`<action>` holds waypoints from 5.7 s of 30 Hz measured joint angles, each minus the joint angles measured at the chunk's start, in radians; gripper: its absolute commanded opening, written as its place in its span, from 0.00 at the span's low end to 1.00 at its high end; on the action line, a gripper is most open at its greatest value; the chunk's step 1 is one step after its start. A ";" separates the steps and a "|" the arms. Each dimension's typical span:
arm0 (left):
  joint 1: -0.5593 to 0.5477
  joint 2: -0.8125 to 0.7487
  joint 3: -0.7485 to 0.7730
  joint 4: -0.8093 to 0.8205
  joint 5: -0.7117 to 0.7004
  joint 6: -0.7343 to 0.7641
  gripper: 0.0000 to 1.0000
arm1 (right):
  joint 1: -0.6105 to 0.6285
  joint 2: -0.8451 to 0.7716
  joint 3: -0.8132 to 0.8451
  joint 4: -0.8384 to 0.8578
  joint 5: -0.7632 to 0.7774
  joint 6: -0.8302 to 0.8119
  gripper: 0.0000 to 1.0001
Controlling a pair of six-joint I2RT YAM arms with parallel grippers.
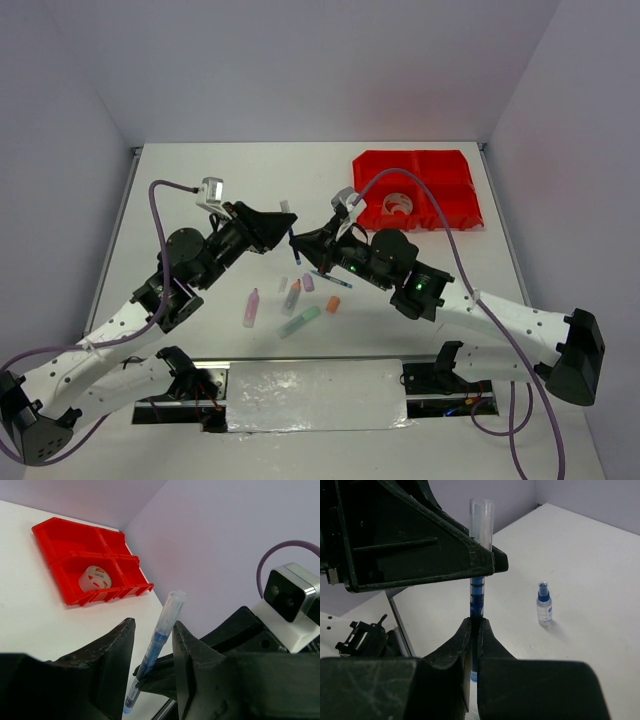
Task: Sort the stationery into containers
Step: Close the pen cap on the pen.
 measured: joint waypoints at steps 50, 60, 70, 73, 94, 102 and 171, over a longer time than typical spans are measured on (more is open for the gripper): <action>0.000 -0.109 -0.055 0.189 0.520 0.411 0.29 | -0.003 -0.034 -0.010 0.087 -0.369 0.013 0.00; 0.000 -0.116 -0.034 0.126 0.500 0.441 0.59 | -0.003 -0.031 -0.009 0.083 -0.360 0.022 0.00; 0.000 -0.106 0.033 0.125 0.501 0.441 0.58 | -0.003 -0.009 -0.009 0.076 -0.366 0.023 0.00; 0.000 -0.105 0.045 0.126 0.500 0.439 0.52 | -0.003 -0.007 -0.009 0.076 -0.378 0.023 0.00; 0.000 -0.040 0.078 0.125 0.536 0.394 0.04 | -0.003 -0.012 -0.005 0.070 -0.416 -0.014 0.00; 0.000 -0.040 0.082 0.126 0.516 0.381 0.00 | -0.003 -0.010 0.033 0.014 -0.404 -0.031 0.00; -0.103 -0.098 0.251 -0.204 0.340 0.412 0.80 | -0.103 0.061 0.180 -0.106 -0.775 -0.020 0.00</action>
